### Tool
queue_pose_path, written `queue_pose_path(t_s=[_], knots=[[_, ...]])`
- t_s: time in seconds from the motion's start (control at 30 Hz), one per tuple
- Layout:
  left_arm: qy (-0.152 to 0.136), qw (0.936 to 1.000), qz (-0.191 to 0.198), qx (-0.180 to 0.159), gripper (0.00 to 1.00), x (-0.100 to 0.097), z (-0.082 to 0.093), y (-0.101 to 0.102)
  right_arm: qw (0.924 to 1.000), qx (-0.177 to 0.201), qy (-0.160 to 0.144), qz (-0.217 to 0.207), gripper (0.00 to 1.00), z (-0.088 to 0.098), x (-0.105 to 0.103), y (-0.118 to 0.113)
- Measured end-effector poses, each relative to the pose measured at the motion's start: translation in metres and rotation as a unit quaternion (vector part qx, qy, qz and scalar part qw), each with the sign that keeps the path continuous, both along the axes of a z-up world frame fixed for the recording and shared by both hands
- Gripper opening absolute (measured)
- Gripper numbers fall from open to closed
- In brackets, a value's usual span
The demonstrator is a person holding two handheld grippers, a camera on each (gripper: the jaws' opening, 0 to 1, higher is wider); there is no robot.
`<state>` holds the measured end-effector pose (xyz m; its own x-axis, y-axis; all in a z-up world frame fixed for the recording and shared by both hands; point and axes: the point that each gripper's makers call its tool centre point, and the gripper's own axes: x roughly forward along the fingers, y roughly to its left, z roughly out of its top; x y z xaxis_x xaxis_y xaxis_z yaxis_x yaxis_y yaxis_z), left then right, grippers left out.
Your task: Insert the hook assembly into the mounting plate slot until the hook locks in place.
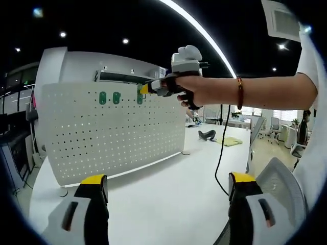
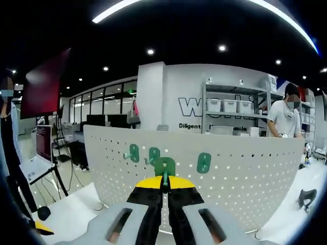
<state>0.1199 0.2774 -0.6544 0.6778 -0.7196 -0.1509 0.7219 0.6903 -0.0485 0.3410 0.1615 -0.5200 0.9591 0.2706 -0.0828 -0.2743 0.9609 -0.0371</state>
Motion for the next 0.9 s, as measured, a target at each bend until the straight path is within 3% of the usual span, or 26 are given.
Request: queue_pose_path(t_s=[0.9], knots=[[0.001, 1.0, 0.008, -0.002, 1.0, 0.003, 0.0, 0.015, 0.9993, 0.012, 0.006, -0.036, 0.01, 0.002, 0.032, -0.006]])
